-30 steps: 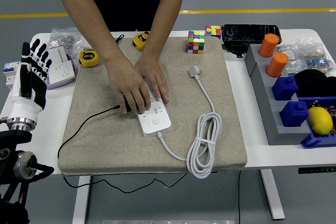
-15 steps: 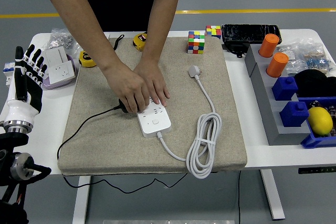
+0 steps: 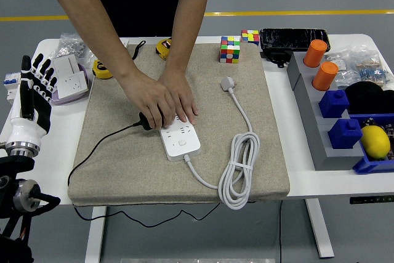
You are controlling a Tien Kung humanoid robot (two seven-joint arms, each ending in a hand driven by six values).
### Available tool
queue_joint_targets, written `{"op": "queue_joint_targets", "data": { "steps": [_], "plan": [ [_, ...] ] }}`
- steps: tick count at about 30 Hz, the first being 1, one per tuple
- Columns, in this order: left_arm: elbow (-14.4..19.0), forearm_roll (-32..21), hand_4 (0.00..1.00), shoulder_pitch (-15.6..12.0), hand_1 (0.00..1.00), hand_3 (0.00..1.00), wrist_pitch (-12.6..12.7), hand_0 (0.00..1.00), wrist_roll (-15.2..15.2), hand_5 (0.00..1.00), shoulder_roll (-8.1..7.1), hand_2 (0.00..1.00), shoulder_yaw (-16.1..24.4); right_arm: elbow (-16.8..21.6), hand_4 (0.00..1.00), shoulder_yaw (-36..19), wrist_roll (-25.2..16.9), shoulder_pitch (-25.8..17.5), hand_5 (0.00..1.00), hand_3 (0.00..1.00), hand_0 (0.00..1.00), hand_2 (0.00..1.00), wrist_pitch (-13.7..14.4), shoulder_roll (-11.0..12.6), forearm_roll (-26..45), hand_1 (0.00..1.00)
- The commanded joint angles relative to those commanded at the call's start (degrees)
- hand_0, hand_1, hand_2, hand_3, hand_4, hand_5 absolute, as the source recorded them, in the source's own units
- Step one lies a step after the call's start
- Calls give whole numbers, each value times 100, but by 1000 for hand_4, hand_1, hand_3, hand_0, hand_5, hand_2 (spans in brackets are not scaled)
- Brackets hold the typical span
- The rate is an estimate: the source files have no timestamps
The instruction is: Pick up the plug,place it near the board,insert it into the board,press the button
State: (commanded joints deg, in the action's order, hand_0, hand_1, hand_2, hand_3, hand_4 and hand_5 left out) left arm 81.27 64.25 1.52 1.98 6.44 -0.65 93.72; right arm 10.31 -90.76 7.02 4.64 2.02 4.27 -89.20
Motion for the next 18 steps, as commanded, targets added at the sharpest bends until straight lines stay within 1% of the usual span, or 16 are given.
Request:
{"op": "queue_joint_targets", "data": {
  "steps": [13, 18],
  "plan": [
    [-26, 243, 998, 6, 998, 968, -52, 998, -89, 998, -6, 941, 6, 0, 998, 11, -3, 8, 978, 765, 835, 723, 0, 9, 6, 727],
    [-25, 450, 998, -4, 998, 966, -70, 998, -145, 998, -19, 933, 4, 0, 998, 24, -1, -3, 979, 764, 835, 723, -3, 12, 0, 727]
  ]
}}
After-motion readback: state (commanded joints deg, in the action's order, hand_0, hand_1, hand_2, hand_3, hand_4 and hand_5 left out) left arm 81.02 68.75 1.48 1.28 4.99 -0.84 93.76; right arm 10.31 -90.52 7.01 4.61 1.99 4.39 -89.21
